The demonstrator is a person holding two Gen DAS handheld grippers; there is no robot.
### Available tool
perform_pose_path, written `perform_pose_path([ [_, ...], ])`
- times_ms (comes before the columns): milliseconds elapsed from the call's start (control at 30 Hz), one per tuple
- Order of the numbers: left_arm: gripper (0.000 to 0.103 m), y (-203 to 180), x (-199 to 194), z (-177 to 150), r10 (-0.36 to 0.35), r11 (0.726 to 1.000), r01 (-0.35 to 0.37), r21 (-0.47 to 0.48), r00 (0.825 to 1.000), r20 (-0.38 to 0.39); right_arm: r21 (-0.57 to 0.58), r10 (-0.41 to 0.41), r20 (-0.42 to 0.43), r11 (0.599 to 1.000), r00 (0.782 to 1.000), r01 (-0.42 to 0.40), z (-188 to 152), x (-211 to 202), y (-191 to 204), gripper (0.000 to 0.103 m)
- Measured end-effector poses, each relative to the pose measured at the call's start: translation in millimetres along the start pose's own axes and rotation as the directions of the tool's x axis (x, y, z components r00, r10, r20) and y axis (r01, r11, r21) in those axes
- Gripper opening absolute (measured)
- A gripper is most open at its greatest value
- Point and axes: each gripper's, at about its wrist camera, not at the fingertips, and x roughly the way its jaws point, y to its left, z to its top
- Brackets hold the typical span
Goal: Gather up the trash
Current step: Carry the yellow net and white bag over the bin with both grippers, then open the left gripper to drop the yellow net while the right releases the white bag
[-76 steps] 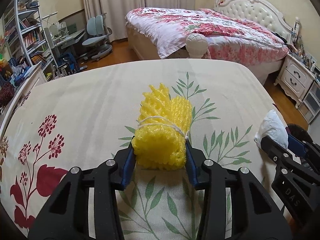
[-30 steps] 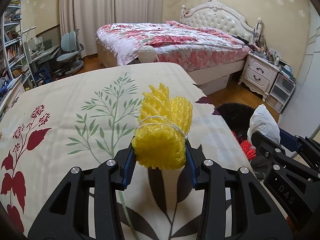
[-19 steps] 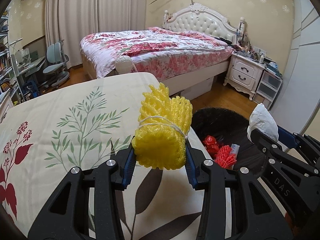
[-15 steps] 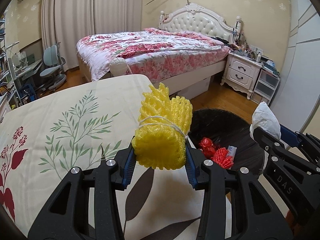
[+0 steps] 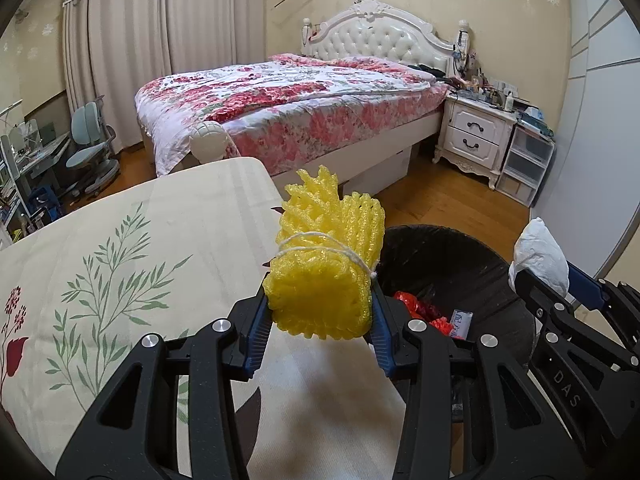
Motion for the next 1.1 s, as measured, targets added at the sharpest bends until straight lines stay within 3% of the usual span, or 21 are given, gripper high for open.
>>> perform_pose_path([
  [733, 0.044, -26, 37, 14, -0.005, 0.999, 0.008, 0.054, 0.999, -0.042, 0.090, -0.019, -0.049, 0.996, 0.999, 0.023, 8, 37, -20, 0.039],
  [1100, 0.059, -27, 43, 15, -0.011, 0.998, 0.014, 0.058, 0.999, -0.049, 0.104, -0.032, -0.056, 0.994, 0.998, 0.038, 9, 40, -25, 0.047],
])
